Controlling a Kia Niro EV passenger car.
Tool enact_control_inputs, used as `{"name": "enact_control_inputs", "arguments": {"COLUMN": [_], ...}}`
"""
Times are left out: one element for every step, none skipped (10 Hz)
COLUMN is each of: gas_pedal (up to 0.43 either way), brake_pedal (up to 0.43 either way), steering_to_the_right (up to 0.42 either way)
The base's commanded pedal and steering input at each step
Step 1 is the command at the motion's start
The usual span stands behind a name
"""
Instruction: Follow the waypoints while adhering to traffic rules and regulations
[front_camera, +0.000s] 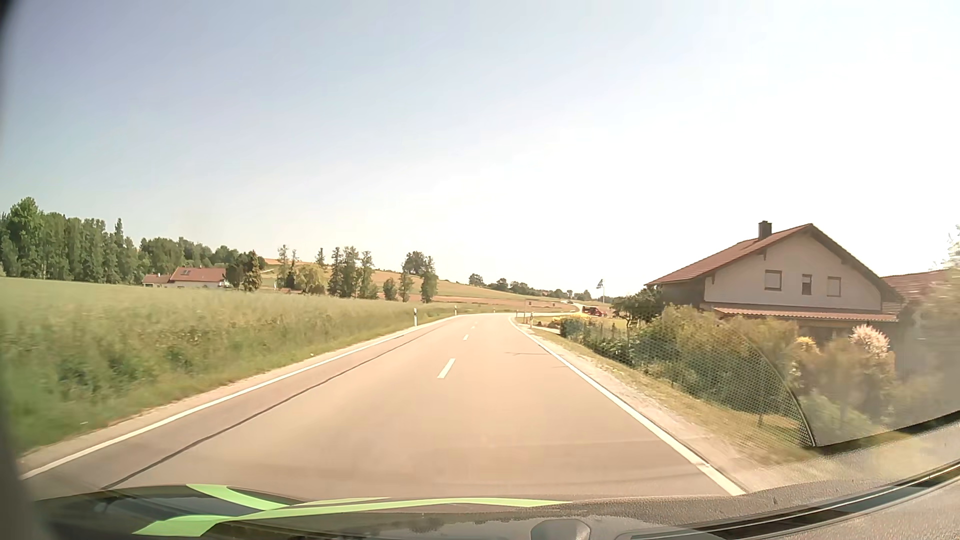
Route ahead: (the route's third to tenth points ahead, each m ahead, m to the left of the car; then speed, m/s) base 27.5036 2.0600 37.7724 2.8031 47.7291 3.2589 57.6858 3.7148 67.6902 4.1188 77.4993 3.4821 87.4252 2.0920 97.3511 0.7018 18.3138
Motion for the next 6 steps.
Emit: {"name": "enact_control_inputs", "arguments": {"gas_pedal": [0.098, 0.098, 0.098, 0.098, 0.098, 0.098], "brake_pedal": [0.000, 0.000, 0.000, 0.000, 0.000, 0.000], "steering_to_the_right": [-0.015, -0.015, -0.014, -0.012, -0.012, -0.012]}}
